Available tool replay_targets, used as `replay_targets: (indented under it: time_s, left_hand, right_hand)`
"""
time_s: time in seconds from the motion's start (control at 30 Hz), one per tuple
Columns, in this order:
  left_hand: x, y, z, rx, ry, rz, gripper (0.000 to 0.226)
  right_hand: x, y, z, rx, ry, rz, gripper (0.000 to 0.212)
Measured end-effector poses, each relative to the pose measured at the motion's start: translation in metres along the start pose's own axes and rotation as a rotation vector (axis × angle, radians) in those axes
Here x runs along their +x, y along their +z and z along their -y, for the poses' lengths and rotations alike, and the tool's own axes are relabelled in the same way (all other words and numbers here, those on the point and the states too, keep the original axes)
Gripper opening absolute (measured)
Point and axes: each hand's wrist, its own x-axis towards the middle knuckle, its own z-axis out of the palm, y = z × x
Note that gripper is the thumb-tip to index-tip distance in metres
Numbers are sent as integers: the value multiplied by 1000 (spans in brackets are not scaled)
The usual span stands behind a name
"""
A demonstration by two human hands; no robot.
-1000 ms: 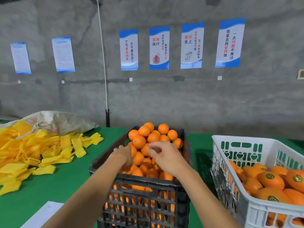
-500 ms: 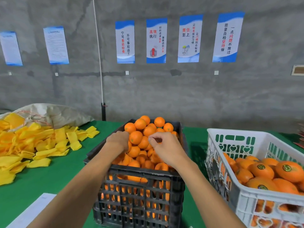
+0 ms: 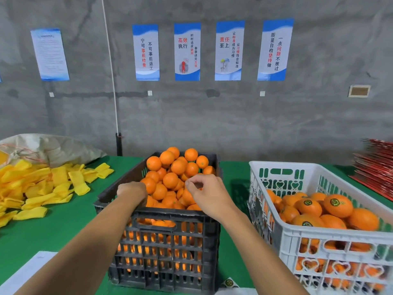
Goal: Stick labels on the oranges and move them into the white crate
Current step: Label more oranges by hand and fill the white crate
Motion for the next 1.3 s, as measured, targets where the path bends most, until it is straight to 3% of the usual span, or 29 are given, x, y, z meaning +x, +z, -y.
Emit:
replay_targets:
  time_s: [0.07,0.17,0.33,0.4,0.5,0.6,0.73,0.83,1.0,1.2,1.3]
  left_hand:
    - [14,12,7,110,75,-69,61]
    - [4,10,3,-32,165,-158,81]
    - [-36,8,-21,-578,534,-455,47]
    - [-70,9,-40,-710,675,-557,51]
    - [-115,19,-66,-778,773,-691,64]
    - [-146,39,-85,-775,880,-764,62]
    - [-167,89,-105,-755,985,-731,57]
    - [-173,142,-117,-686,1021,-599,53]
    - [-167,235,-125,-618,919,-345,55]
    - [-149,286,-118,-514,869,-359,55]
    - [-144,296,-114,-516,860,-372,55]
  right_hand:
    - [0,3,0,-4,-1,3,22]
    - [0,5,-3,-6,-10,-10,21]
    - [-10,-1,-1,44,-65,-125,24]
    - [-22,-12,0,131,-108,-253,24]
    - [-53,-36,-4,343,-106,-397,23]
    - [-91,-55,-16,475,-120,-484,24]
    - [-144,-58,-54,455,-93,-525,29]
    - [-186,-52,-97,385,30,-443,27]
    - [-235,-38,-159,234,242,-180,29]
    - [-257,-30,-192,-43,298,40,26]
    - [-266,-28,-193,-173,333,236,61]
